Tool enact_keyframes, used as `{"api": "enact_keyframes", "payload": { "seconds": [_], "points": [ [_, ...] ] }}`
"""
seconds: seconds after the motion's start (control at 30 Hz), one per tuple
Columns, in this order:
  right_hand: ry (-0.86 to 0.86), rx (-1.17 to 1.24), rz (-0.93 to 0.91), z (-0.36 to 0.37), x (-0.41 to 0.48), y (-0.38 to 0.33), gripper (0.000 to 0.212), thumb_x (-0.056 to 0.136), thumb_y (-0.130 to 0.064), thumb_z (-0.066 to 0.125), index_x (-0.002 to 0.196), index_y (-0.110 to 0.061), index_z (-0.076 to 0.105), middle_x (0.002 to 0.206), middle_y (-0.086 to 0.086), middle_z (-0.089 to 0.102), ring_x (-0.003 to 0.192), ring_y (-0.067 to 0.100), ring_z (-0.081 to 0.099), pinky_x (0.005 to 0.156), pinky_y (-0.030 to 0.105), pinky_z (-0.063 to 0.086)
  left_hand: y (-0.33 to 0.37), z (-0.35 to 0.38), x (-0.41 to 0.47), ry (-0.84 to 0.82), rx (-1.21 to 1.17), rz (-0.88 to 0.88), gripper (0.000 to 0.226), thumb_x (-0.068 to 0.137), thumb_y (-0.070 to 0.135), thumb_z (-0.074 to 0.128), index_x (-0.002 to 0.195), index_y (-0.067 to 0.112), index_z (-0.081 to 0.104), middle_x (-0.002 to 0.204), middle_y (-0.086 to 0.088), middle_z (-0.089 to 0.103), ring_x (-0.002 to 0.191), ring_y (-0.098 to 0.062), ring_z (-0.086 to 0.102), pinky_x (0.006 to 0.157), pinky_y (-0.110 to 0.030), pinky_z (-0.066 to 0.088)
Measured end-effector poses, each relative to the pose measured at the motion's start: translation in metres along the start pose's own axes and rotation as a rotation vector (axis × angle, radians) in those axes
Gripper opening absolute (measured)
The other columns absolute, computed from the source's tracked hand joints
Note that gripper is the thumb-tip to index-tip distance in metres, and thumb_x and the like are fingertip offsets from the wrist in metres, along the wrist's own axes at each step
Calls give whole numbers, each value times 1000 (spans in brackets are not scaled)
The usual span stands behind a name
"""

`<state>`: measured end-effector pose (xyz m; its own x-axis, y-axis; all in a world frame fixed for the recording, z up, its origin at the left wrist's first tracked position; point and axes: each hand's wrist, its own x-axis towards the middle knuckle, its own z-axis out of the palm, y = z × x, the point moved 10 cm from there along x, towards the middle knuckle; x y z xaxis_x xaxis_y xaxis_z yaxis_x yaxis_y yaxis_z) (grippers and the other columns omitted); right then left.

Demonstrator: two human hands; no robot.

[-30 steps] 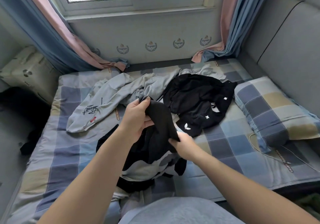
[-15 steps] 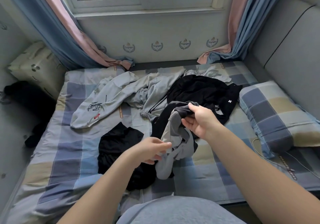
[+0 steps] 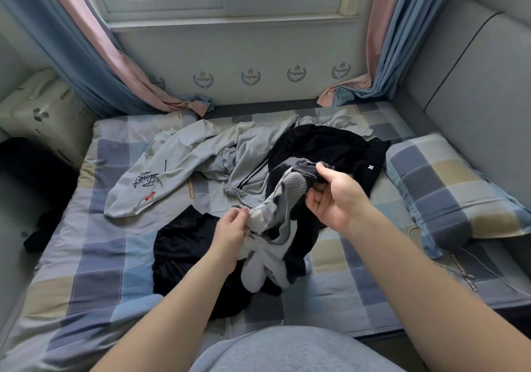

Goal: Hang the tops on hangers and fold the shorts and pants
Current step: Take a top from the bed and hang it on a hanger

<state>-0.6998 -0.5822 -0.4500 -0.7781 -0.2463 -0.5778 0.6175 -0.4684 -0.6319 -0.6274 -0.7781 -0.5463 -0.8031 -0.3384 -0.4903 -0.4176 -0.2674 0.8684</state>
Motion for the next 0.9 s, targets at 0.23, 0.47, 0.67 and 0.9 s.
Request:
{"api": "enact_keyframes", "payload": {
  "seconds": [0.23,0.47,0.67,0.9],
  "points": [
    [146,-179,48,-65,20,34,16,102,-27,55,100,-14,65,75,4,71,50,14,65,46,24,51,30,-8,4,33,-306,-60,33,110,20,38,100,-4,58,87,-21,66,64,-23,70,59,-29,58],
    [-27,-1530,161,-89,28,58,42,85,-47,68,117,-21,59,121,5,65,92,19,66,74,32,51,68,18,-12,-280,28,36,20,100,9,57,82,2,58,63,-13,53,46,-17,51,45,-26,48],
    [-375,-1542,-333,-1,23,54,99,77,-21,68,150,-59,12,164,-16,7,151,17,9,121,47,21,76,49,-51,-618,343,99,10,73,9,68,79,8,60,66,-9,52,56,-17,46,52,-24,38],
    [-542,-1553,-308,28,27,71,12,88,-12,60,97,-18,63,99,-1,67,98,24,63,82,36,52,80,43,-58,-706,549,158,14,77,11,68,74,21,59,68,-3,54,67,-23,43,62,-38,33]
  ]
}}
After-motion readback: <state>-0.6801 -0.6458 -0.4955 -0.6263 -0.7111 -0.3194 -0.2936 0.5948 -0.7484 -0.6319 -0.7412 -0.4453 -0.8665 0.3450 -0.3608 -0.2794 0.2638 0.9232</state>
